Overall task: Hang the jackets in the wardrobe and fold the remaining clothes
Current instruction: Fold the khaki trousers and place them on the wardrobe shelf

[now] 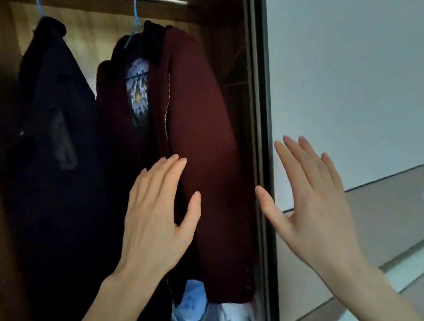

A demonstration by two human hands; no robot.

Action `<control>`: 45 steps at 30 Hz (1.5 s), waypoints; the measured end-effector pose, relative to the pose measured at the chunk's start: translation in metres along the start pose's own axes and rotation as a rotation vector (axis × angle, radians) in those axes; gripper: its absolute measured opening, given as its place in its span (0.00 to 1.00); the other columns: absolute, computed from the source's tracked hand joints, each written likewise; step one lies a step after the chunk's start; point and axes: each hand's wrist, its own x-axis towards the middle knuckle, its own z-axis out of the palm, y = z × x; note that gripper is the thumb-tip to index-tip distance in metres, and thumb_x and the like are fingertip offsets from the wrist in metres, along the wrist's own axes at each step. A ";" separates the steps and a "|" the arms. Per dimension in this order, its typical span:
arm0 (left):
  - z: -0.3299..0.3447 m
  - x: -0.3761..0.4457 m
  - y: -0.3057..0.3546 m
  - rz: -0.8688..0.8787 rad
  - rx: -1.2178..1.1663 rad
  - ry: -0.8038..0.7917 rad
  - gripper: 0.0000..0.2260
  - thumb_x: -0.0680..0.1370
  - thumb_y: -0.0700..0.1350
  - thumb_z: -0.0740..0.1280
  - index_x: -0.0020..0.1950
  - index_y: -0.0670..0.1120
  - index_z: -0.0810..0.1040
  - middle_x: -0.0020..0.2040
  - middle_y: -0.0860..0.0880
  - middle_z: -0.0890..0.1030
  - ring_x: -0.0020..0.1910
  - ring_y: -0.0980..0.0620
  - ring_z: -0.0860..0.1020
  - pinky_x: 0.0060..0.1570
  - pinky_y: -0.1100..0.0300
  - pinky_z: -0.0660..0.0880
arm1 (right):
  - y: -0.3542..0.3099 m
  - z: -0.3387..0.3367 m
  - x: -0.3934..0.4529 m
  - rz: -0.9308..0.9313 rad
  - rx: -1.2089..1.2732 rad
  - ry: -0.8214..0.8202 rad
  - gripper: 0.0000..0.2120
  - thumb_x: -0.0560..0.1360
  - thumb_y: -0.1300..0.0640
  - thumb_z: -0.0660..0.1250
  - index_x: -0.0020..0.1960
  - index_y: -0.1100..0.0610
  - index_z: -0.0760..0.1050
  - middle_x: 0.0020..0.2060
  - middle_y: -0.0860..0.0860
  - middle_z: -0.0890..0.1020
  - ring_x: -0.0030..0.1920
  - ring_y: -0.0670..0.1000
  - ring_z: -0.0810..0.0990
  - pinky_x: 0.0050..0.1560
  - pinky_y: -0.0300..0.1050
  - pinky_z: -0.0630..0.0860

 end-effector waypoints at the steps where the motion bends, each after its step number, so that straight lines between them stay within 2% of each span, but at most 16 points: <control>1: 0.006 -0.010 0.014 0.020 -0.003 -0.006 0.26 0.82 0.55 0.60 0.78 0.46 0.69 0.78 0.50 0.70 0.79 0.52 0.64 0.80 0.49 0.56 | 0.010 -0.012 -0.016 0.026 -0.014 -0.014 0.33 0.82 0.42 0.63 0.80 0.58 0.64 0.79 0.54 0.66 0.82 0.53 0.58 0.81 0.57 0.55; 7: 0.042 -0.072 0.097 0.084 -0.098 -0.052 0.25 0.82 0.51 0.62 0.77 0.42 0.71 0.76 0.47 0.72 0.79 0.47 0.66 0.78 0.42 0.60 | 0.053 -0.077 -0.112 0.156 -0.132 -0.110 0.33 0.80 0.41 0.65 0.79 0.58 0.66 0.79 0.54 0.68 0.81 0.53 0.61 0.81 0.57 0.56; 13: 0.083 -0.144 0.166 0.098 -0.219 -0.140 0.25 0.81 0.49 0.66 0.76 0.41 0.71 0.75 0.46 0.73 0.78 0.46 0.67 0.77 0.40 0.61 | 0.082 -0.133 -0.193 0.319 -0.230 -0.209 0.32 0.81 0.37 0.60 0.80 0.52 0.65 0.80 0.50 0.66 0.82 0.52 0.58 0.81 0.60 0.55; 20: 0.129 -0.196 0.222 0.075 -0.399 -0.282 0.23 0.81 0.50 0.64 0.74 0.41 0.73 0.73 0.44 0.75 0.74 0.41 0.71 0.75 0.39 0.63 | 0.107 -0.188 -0.259 0.476 -0.360 -0.304 0.33 0.81 0.33 0.59 0.82 0.47 0.61 0.81 0.44 0.60 0.83 0.45 0.51 0.83 0.47 0.42; 22: 0.144 -0.202 0.235 0.099 -0.460 -0.311 0.23 0.81 0.49 0.64 0.74 0.40 0.72 0.73 0.44 0.75 0.73 0.41 0.71 0.75 0.40 0.64 | 0.115 -0.205 -0.268 0.534 -0.380 -0.304 0.33 0.81 0.33 0.59 0.81 0.45 0.61 0.81 0.43 0.60 0.83 0.44 0.51 0.82 0.47 0.43; 24: 0.157 -0.206 0.249 0.129 -0.539 -0.333 0.23 0.82 0.50 0.63 0.74 0.40 0.72 0.73 0.43 0.75 0.73 0.41 0.72 0.74 0.42 0.65 | 0.120 -0.225 -0.278 0.601 -0.383 -0.283 0.32 0.81 0.33 0.58 0.81 0.46 0.62 0.80 0.44 0.63 0.82 0.44 0.54 0.82 0.52 0.50; 26: 0.168 -0.209 0.265 0.142 -0.626 -0.366 0.24 0.83 0.51 0.61 0.75 0.40 0.72 0.74 0.43 0.74 0.74 0.41 0.71 0.72 0.39 0.68 | 0.123 -0.244 -0.288 0.664 -0.422 -0.252 0.33 0.80 0.33 0.59 0.80 0.47 0.63 0.80 0.45 0.65 0.82 0.45 0.56 0.82 0.57 0.54; 31: 0.191 -0.221 0.308 0.183 -0.817 -0.456 0.25 0.82 0.55 0.60 0.76 0.43 0.70 0.76 0.45 0.72 0.78 0.46 0.66 0.72 0.36 0.68 | 0.117 -0.287 -0.325 0.849 -0.603 -0.195 0.34 0.80 0.35 0.62 0.81 0.47 0.61 0.80 0.44 0.64 0.82 0.43 0.55 0.82 0.57 0.55; 38: 0.217 -0.246 0.369 0.355 -1.050 -0.598 0.28 0.83 0.61 0.57 0.76 0.44 0.72 0.76 0.45 0.72 0.77 0.45 0.68 0.75 0.37 0.65 | 0.086 -0.322 -0.380 1.059 -0.849 -0.159 0.33 0.81 0.36 0.62 0.81 0.49 0.62 0.81 0.43 0.63 0.82 0.44 0.53 0.81 0.58 0.56; 45: 0.198 -0.295 0.462 0.554 -1.304 -0.728 0.24 0.81 0.53 0.65 0.76 0.47 0.72 0.77 0.49 0.71 0.79 0.51 0.65 0.77 0.39 0.62 | 0.029 -0.368 -0.418 1.198 -1.104 -0.028 0.32 0.80 0.39 0.65 0.80 0.50 0.65 0.80 0.43 0.64 0.82 0.46 0.56 0.80 0.58 0.58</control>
